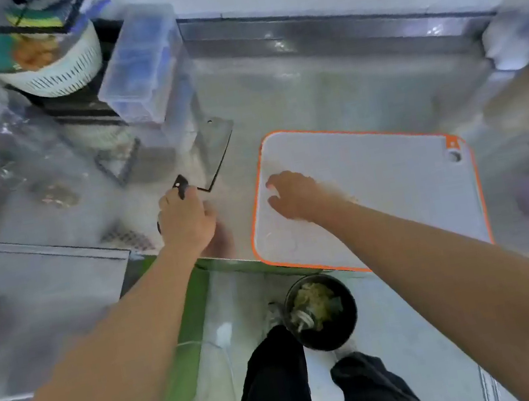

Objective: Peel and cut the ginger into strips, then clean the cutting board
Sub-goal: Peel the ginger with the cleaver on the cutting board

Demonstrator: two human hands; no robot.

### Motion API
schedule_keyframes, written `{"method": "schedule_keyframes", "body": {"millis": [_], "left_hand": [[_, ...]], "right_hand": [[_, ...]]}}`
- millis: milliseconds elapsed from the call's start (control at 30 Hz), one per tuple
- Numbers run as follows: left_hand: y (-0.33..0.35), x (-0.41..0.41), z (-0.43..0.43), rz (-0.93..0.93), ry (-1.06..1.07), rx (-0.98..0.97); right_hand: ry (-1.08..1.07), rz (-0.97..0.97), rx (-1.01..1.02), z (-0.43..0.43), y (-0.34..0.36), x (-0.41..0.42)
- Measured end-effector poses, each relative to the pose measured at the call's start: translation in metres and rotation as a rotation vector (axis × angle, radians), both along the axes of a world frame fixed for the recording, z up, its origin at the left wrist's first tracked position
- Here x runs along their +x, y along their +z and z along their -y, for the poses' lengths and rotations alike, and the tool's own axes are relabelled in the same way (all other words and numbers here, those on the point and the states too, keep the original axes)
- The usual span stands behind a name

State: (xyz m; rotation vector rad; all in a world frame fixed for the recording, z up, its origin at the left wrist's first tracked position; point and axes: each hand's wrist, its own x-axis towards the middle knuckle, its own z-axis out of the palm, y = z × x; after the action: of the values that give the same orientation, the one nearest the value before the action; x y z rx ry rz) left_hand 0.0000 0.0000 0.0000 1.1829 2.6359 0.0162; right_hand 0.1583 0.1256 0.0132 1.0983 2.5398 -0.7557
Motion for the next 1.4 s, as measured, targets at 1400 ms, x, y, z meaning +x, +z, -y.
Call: {"method": "schedule_keyframes", "body": {"millis": [1400], "left_hand": [[-0.010,0.156,-0.069,0.222,-0.547,0.201]], "right_hand": [[-0.798,-0.213,-0.100,0.014,0.019,0.191]]}}
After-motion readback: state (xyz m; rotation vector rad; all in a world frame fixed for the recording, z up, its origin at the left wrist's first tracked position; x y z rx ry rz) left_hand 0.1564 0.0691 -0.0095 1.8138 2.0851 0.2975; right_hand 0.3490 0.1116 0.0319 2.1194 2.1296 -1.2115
